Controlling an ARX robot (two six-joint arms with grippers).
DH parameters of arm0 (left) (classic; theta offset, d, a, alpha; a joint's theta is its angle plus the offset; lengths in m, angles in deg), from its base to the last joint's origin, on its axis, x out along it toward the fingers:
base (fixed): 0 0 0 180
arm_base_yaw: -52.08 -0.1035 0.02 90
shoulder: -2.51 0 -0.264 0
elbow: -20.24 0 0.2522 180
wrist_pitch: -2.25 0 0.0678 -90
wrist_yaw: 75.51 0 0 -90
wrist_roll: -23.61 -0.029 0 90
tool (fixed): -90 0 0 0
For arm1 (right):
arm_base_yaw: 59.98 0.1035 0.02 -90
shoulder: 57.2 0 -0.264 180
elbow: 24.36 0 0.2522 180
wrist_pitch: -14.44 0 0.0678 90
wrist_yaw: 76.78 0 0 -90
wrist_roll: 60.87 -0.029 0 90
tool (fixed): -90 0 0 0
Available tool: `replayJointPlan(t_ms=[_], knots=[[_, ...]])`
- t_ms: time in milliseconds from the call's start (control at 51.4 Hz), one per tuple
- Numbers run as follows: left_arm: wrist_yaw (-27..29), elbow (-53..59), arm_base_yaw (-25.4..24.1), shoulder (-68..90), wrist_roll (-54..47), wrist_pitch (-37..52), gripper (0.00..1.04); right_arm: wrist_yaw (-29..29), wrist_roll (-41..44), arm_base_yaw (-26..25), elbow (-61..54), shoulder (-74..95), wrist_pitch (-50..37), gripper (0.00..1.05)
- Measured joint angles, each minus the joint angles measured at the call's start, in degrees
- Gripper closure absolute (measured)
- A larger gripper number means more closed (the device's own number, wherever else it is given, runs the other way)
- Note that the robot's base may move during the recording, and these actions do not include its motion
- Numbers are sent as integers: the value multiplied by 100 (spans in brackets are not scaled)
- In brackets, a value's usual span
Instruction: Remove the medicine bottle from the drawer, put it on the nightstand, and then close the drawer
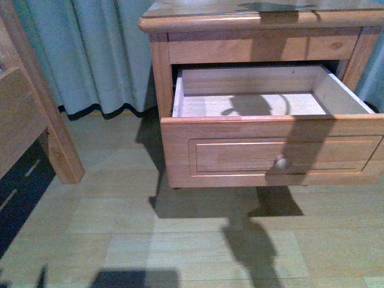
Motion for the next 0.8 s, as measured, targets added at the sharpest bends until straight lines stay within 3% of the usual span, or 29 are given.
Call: replayJointPlan(t_ms=[156,253,409,584,798], knots=[[0,0,0,0,0,0,6,7,2,-15,254,142,-118,54],[0,0,0,0,0,0,6,96,0,-26,249,225,-269,32],[0,0,0,0,0,0,6,264,-109,-42,-1604,-664,-1604,6],[0,0,0,0,0,0,6,516,-483,-13,-4599,-2979,-2833,7],[0,0,0,0,0,0,6,1084,-1134,107,-8376,-5733,-3644,7]])
